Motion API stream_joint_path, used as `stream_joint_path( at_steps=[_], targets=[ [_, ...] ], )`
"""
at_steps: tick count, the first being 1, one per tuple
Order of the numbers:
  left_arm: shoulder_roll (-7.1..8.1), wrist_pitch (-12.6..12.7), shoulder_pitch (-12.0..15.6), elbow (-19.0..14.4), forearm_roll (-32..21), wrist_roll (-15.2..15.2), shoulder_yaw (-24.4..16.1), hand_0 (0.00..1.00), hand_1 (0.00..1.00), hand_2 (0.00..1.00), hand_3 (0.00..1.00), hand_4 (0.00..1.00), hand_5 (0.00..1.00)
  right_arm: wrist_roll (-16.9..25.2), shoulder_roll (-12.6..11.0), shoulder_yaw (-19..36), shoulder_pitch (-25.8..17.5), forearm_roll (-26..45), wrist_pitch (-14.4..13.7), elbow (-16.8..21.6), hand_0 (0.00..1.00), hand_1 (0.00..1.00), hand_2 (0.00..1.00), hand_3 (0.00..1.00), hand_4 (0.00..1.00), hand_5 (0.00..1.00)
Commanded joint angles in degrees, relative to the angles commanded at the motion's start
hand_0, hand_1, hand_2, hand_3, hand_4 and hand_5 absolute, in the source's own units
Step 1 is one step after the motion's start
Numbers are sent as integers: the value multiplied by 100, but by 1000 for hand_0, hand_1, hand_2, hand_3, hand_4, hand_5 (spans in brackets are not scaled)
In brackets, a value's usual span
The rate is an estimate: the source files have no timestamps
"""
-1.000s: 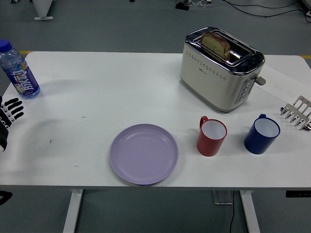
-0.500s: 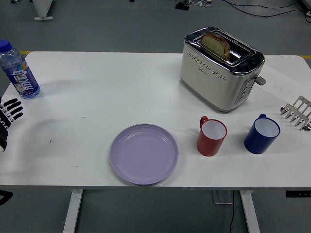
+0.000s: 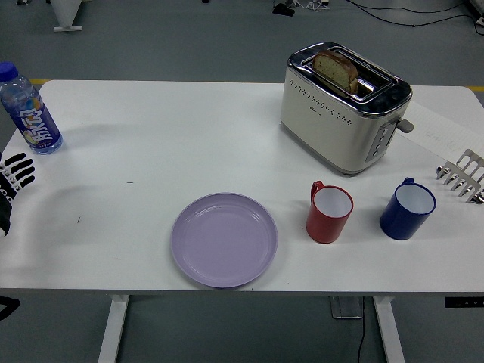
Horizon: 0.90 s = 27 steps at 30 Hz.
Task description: Push plate across desktop
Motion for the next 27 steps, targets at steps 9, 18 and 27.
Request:
stream_joint_path(
  at_steps=[9,18,27],
  targets=[
    [-11,34,-13,12,-21,-3,-7,732,750,726,670,634,998,9,-7,-8,8,19,-3,0,640,606,673,613,189,119],
    [-8,64,-20,12,-39,-14,-28,732,749,726,669,634,998,1,-8,29,16,-15,-6,0,640,606,672,613,189,118],
    [0,58,-5,8,-40,-23,-22,731,749,726,668,634,998,-17,2,57,-2,-25,-18,0,640,606,672,613,187,116]
  ],
)
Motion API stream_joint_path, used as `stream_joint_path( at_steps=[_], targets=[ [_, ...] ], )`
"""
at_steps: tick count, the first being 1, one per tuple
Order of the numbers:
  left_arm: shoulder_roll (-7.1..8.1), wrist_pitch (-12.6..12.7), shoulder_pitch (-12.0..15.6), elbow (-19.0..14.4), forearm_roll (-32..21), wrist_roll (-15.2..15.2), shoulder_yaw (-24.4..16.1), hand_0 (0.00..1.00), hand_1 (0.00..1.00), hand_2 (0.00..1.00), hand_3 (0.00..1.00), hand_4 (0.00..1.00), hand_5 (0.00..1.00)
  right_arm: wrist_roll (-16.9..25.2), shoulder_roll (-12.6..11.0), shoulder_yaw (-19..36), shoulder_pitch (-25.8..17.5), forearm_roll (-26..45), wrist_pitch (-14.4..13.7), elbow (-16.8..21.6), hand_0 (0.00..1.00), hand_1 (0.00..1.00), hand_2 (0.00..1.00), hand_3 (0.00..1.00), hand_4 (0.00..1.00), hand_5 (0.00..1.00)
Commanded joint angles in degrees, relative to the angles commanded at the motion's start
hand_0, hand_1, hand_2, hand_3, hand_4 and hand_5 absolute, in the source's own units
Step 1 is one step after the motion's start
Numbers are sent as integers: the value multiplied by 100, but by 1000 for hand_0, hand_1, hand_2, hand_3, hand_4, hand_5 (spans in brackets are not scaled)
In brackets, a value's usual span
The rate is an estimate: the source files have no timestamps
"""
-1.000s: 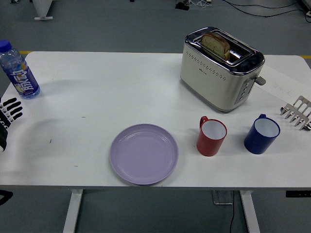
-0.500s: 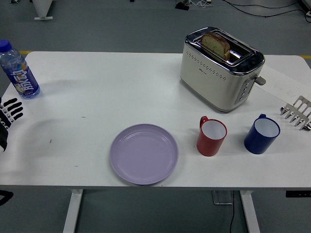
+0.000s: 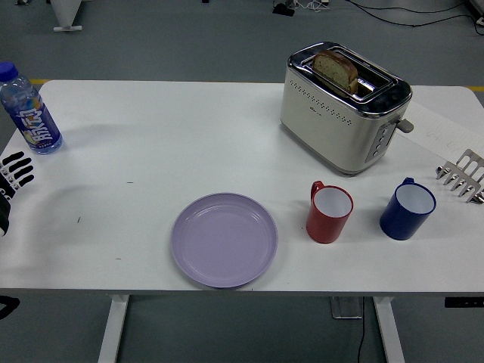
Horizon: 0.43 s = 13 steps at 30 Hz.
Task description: Push plate across desktop
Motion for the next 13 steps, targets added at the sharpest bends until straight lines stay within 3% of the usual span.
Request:
stream_joint_path(
  at_steps=[13],
  targets=[
    [2,2,17,8,4,-8,30,731,748,726,664,633,998,-22,6,-3,-29,-11,1,0,640,606,671,612,187,117]
  ],
)
